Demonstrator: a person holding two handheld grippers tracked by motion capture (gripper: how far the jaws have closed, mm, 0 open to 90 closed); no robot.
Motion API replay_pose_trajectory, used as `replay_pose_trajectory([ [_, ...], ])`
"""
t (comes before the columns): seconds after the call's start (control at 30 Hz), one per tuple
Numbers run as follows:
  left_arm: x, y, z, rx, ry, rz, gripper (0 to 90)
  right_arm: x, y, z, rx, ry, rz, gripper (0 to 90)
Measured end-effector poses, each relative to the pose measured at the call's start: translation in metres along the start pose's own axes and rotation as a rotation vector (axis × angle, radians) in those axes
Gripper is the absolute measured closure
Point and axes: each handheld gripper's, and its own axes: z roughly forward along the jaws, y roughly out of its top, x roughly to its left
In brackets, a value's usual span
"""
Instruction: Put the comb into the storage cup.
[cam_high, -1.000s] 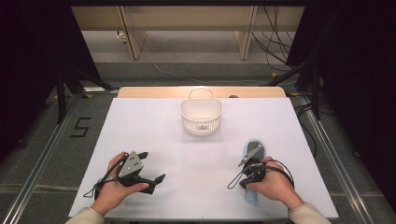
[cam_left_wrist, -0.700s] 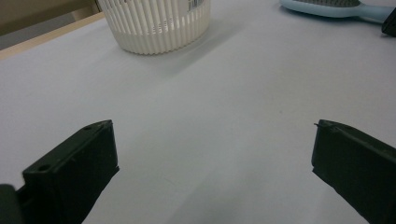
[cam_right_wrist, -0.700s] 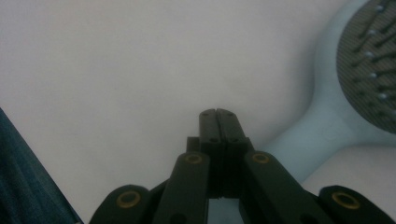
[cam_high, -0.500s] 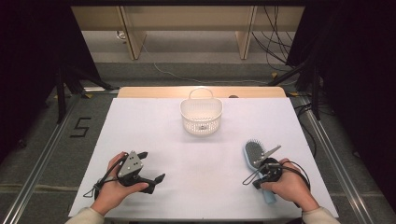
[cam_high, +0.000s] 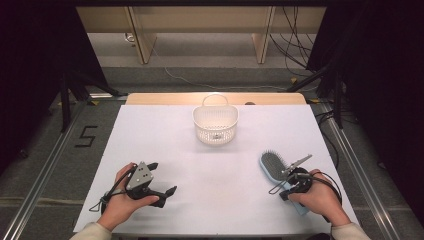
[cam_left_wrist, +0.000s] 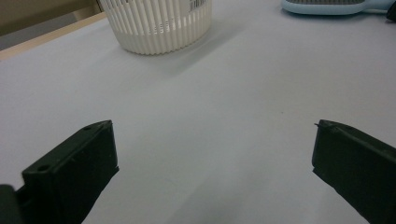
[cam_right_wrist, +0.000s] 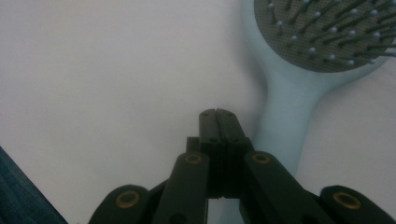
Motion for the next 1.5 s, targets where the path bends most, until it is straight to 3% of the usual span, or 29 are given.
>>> replay_pose_trajectory([
  [0.3, 0.0, 0.0, 0.0, 0.001, 0.0, -0.001, 0.0, -0.008, -0.004, -0.003, -0.011, -0.011, 0.019, 90.0],
  [0.63, 0.001, 0.0, 0.0, 0.002, 0.001, 0.002, 0.0, -0.007, -0.004, -0.005, -0.048, 0.002, 0.004, 80.3],
  [0.87, 0.001, 0.0, 0.0, 0.001, 0.002, -0.001, 0.0, -0.005, -0.002, -0.01, -0.157, 0.029, -0.021, 70.8],
  [0.93, 0.001, 0.0, 0.0, 0.002, 0.001, 0.001, 0.0, -0.005, -0.001, -0.013, -0.222, 0.039, -0.031, 63.4],
  [0.97, 0.001, 0.0, 0.0, 0.001, 0.002, 0.0, 0.0, -0.005, 0.0, -0.016, -0.306, 0.027, -0.017, 53.4],
  [1.03, 0.001, 0.0, 0.0, 0.001, 0.001, 0.001, 0.0, -0.005, 0.001, -0.017, -0.335, 0.018, -0.018, 49.4],
  [1.2, 0.001, -0.001, 0.0, -0.001, 0.002, -0.006, 0.0, -0.008, 0.001, -0.03, -0.577, -0.039, -0.042, 25.6],
  [1.23, 0.001, -0.001, 0.0, -0.001, 0.002, -0.008, 0.0, -0.009, 0.001, -0.033, -0.629, -0.057, -0.05, 24.0],
  [1.4, 0.001, 0.0, 0.0, -0.006, 0.003, -0.015, 0.0, -0.012, -0.001, -0.041, -0.785, -0.097, -0.042, 16.6],
  [1.5, 0.001, 0.0, 0.0, -0.006, 0.005, -0.015, 0.0, -0.014, -0.002, -0.044, -0.844, -0.113, -0.04, 14.9],
])
